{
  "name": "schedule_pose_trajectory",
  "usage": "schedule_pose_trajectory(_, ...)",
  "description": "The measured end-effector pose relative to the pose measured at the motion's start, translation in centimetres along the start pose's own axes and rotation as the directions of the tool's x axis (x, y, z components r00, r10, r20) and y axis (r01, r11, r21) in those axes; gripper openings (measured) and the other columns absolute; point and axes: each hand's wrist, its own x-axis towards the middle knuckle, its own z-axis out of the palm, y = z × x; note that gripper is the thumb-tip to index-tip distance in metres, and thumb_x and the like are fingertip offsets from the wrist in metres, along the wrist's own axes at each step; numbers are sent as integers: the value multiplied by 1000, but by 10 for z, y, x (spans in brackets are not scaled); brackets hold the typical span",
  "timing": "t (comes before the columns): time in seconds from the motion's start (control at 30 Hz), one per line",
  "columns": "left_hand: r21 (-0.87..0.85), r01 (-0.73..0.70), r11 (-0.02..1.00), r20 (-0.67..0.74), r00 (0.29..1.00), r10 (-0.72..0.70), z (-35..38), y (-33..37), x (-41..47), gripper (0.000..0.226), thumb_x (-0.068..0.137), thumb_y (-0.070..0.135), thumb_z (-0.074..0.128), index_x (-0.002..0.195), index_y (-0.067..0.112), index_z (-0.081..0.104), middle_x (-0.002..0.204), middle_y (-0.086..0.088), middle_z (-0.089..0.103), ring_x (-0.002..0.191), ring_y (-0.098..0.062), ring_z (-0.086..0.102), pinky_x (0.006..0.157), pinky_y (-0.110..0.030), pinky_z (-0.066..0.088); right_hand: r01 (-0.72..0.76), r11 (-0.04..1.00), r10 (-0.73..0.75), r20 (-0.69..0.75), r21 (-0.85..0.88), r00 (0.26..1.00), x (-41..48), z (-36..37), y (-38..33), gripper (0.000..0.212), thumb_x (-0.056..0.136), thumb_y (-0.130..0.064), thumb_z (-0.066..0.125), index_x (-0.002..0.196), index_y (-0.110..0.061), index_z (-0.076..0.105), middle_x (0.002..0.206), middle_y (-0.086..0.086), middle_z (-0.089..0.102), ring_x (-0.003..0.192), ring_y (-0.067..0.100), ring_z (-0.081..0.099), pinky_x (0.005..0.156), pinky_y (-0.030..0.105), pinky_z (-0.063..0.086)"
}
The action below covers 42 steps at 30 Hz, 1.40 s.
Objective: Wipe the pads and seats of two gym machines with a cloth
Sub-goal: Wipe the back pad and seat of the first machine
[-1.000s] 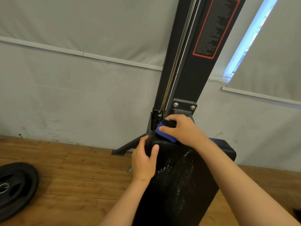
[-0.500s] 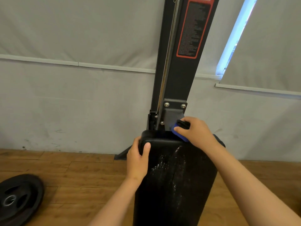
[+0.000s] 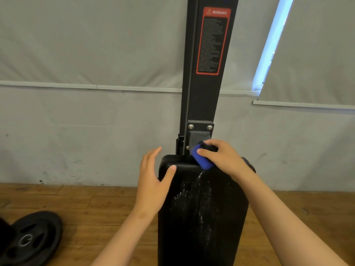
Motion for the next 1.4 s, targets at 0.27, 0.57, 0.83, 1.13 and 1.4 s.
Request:
schedule_pose_trajectory(0.27, -424, 304, 853, 276, 940, -198, -8, 27, -23, 58, 69, 43, 69, 123, 29, 51, 119, 3, 65, 106, -5, 63, 97, -30, 50, -118, 681, -31, 189, 723, 982, -26, 55, -41, 35, 88, -3, 62, 121, -12, 59, 108, 9, 70, 95, 20, 69, 77, 33, 56)
schedule_pose_trajectory(0.57, -536, 244, 808, 102, 969, -225, -21, 27, -34, 30, 83, 22, 67, 113, 20, 64, 106, 4, 72, 101, -12, 68, 87, -29, 54, 84, 752, -144, 38, 654, 989, -48, 80, -49, 29, 86, -5, 65, 114, -12, 64, 108, 5, 70, 104, 17, 66, 88, 29, 53)
schedule_pose_trajectory(0.83, -670, 240, 703, 97, 966, -238, -34, 18, -24, 42, 72, 27, 71, 110, 8, 66, 102, -7, 72, 96, -18, 68, 77, -24, 52, 72, 818, -144, 82, 570, 986, -55, 74, -38, 34, 86, -15, 67, 117, -28, 59, 106, -7, 71, 96, 1, 66, 76, 10, 49)
schedule_pose_trajectory(1.13, -817, 335, 470, 130, 900, -416, -36, -7, 13, 17, 84, 10, 59, 100, 4, 60, 85, -8, 68, 84, -18, 66, 81, -32, 50, 253, 963, -260, -77, -91, 963, -21, 62, -18, 22, 90, -37, 56, 110, -28, 61, 107, -15, 57, 111, 1, 46, 96, 21, 37)
schedule_pose_trajectory(1.4, -266, 482, 835, 354, 854, -380, -40, -28, 62, 18, 92, 21, 60, 103, 14, 49, 103, -8, 58, 84, -16, 62, 65, -26, 50, 309, 743, -324, 85, -593, 942, 27, 57, 3, 34, 98, -48, 40, 108, -24, 62, 101, -8, 63, 96, 8, 54, 83, 30, 47)
